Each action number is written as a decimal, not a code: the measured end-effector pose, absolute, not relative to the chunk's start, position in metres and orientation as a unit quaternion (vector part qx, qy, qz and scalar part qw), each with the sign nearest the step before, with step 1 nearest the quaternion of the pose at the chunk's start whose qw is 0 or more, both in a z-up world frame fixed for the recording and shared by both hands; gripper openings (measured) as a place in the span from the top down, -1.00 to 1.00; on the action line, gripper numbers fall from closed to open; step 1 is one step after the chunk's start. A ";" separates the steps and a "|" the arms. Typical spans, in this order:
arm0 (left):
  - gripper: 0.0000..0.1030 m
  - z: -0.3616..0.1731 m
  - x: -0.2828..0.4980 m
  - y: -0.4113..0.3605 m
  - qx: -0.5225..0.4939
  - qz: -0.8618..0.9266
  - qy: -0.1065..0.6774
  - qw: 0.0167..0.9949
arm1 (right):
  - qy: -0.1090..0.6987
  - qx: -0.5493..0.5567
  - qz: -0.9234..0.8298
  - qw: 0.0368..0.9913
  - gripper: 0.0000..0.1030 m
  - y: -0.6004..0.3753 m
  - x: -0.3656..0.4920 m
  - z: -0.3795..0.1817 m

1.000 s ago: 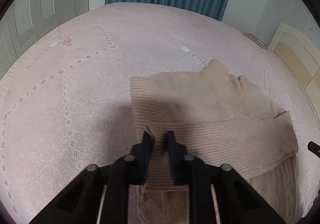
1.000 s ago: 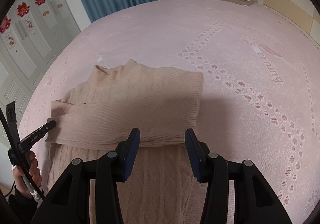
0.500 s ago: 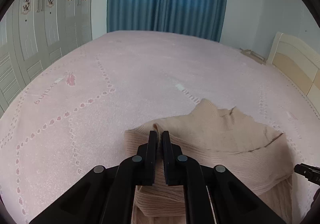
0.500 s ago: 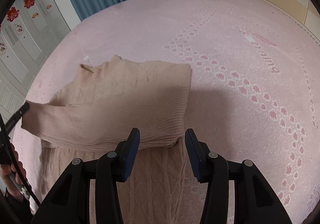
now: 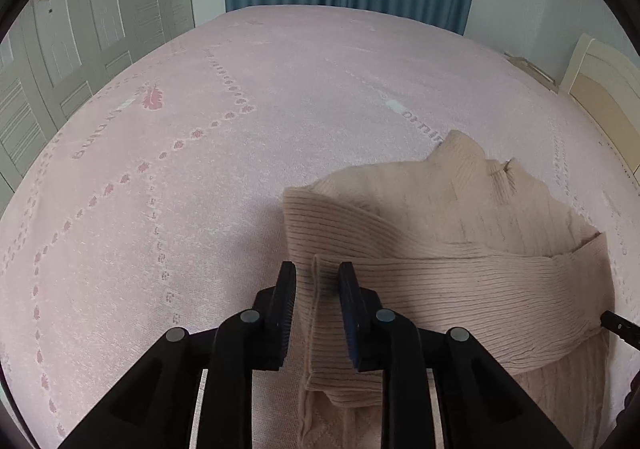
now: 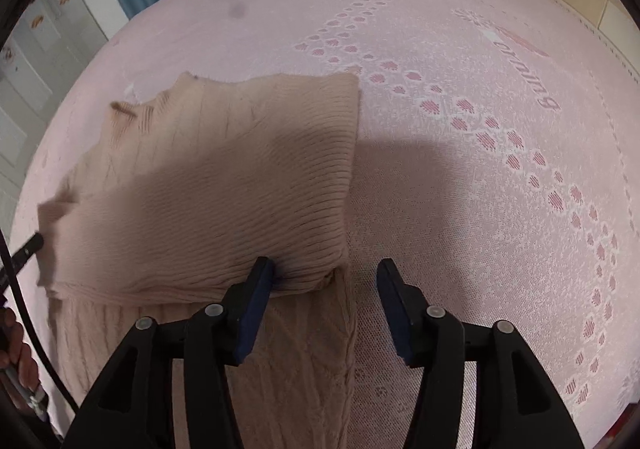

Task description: Fold small clothes

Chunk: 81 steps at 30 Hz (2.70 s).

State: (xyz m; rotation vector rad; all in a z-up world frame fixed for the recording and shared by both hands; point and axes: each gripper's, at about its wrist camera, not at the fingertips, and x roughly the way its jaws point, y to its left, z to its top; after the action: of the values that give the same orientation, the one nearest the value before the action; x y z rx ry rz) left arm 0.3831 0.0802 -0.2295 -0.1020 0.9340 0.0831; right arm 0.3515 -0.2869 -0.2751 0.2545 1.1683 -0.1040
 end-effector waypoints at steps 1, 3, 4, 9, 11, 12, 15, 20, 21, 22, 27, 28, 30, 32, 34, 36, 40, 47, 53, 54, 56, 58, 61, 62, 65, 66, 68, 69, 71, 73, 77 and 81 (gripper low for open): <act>0.59 -0.230 0.381 0.082 -0.055 0.042 0.450 0.890 | 0.547 0.133 -0.046 0.825 -0.05 -0.290 0.350 -0.273; 0.59 -0.228 0.378 0.087 -0.068 0.042 0.450 0.889 | 0.542 0.152 -0.040 0.825 -0.05 -0.294 0.346 -0.270; 0.58 -0.226 0.376 0.089 -0.075 0.039 0.448 0.890 | 0.537 0.163 -0.033 0.827 -0.04 -0.295 0.342 -0.266; 0.55 -0.209 0.352 0.093 -0.095 0.038 0.419 0.902 | 0.498 0.149 -0.013 0.854 0.13 -0.280 0.317 -0.236; 0.23 -0.202 0.338 0.093 -0.106 0.038 0.406 0.907 | 0.473 0.122 -0.008 0.872 0.13 -0.271 0.305 -0.221; -0.07 -0.199 0.326 0.092 -0.111 0.036 0.400 0.909 | 0.459 0.107 -0.010 0.882 0.13 -0.267 0.297 -0.213; -0.41 -0.194 0.285 0.091 -0.095 0.042 0.378 0.920 | 0.421 0.088 -0.015 0.902 0.13 -0.263 0.268 -0.202; -0.42 -0.189 0.235 0.096 -0.078 0.062 0.373 0.923 | 0.435 0.094 -0.018 0.895 0.59 -0.272 0.232 -0.202; -0.42 -0.187 0.224 0.100 -0.093 0.056 0.371 0.922 | 0.438 0.099 -0.028 0.893 0.67 -0.275 0.225 -0.200; -0.42 -0.185 0.219 0.102 -0.104 0.048 0.368 0.923 | 0.436 0.103 -0.030 0.894 0.67 -0.277 0.219 -0.199; -0.39 -0.180 0.174 0.109 -0.141 0.038 0.358 0.922 | 0.407 0.133 -0.018 0.904 0.67 -0.286 0.184 -0.185; -0.38 -0.180 0.168 0.108 -0.145 0.033 0.361 0.921 | 0.408 0.136 -0.015 0.903 0.67 -0.287 0.177 -0.185; -0.38 -0.181 0.153 0.107 -0.158 0.014 0.367 0.917 | 0.417 0.142 -0.011 0.898 0.66 -0.289 0.161 -0.188; -0.38 -0.182 0.141 0.103 -0.160 0.009 0.372 0.914 | 0.424 0.158 -0.005 0.892 0.66 -0.293 0.147 -0.190; -0.38 -0.179 0.125 0.101 -0.164 -0.001 0.368 0.915 | 0.423 0.176 0.004 0.889 0.65 -0.297 0.133 -0.189; -0.38 -0.178 0.113 0.104 -0.171 0.006 0.365 0.915 | 0.420 0.190 0.007 0.887 0.65 -0.301 0.122 -0.188; -0.37 -0.185 0.101 0.108 -0.199 0.002 0.374 0.906 | 0.415 0.203 0.003 0.887 0.64 -0.304 0.102 -0.185; -0.38 -0.191 0.080 0.109 -0.225 0.008 0.374 0.900 | 0.403 0.166 -0.011 0.900 0.46 -0.294 0.078 -0.177; -0.38 -0.194 0.073 0.103 -0.231 0.001 0.375 0.898 | 0.378 0.104 0.002 0.920 0.46 -0.275 0.060 -0.171; -0.38 -0.195 0.073 0.103 -0.229 0.002 0.376 0.898 | 0.375 0.098 0.001 0.922 0.46 -0.275 0.057 -0.172; -0.38 -0.195 0.072 0.102 -0.229 -0.001 0.377 0.897 | 0.372 0.087 0.001 0.924 0.46 -0.273 0.049 -0.178; -0.38 -0.195 0.073 0.101 -0.230 -0.002 0.378 0.897 | 0.372 0.089 0.009 0.924 0.46 -0.275 0.045 -0.182; -0.38 -0.195 0.073 0.098 -0.223 -0.004 0.381 0.897 | 0.363 0.086 0.020 0.928 0.46 -0.275 0.037 -0.189; -0.38 -0.195 0.073 0.098 -0.222 -0.004 0.383 0.897 | 0.365 0.084 0.025 0.927 0.46 -0.274 0.035 -0.194; -0.40 -0.197 0.071 0.101 -0.233 -0.015 0.392 0.890 | 0.380 0.084 0.035 0.921 0.46 -0.272 0.036 -0.208; -0.41 -0.199 0.070 0.101 -0.230 -0.014 0.391 0.891 | 0.385 0.086 0.038 0.918 0.46 -0.272 0.037 -0.213; -0.41 -0.209 0.065 0.099 -0.196 0.009 0.396 0.897 | 0.386 0.094 0.040 0.917 0.46 -0.272 0.037 -0.218; -0.37 -0.216 0.063 0.097 -0.182 0.015 0.407 0.895 | 0.387 0.100 0.041 0.916 0.46 -0.272 0.038 -0.220; -0.38 -0.220 0.059 0.099 -0.187 0.000 0.415 0.890 | 0.392 0.109 0.039 0.913 0.46 -0.273 0.041 -0.223; -0.40 -0.216 0.054 0.100 -0.190 -0.006 0.399 0.897 | 0.391 0.112 0.040 0.913 0.46 -0.272 0.042 -0.225; -0.41 -0.222 0.057 0.091 -0.168 -0.014 0.401 0.900 | 0.397 0.108 0.049 0.910 0.46 -0.266 0.045 -0.232; -0.40 -0.230 0.064 0.078 -0.134 -0.025 0.411 0.901 | 0.404 0.098 0.043 0.908 0.46 -0.259 0.053 -0.238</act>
State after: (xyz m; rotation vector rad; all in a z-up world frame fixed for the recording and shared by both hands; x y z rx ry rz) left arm 0.0638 0.0782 -0.2303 -0.2771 0.8511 -0.0518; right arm 0.0529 -0.2587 -0.2379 0.2029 0.8345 0.0885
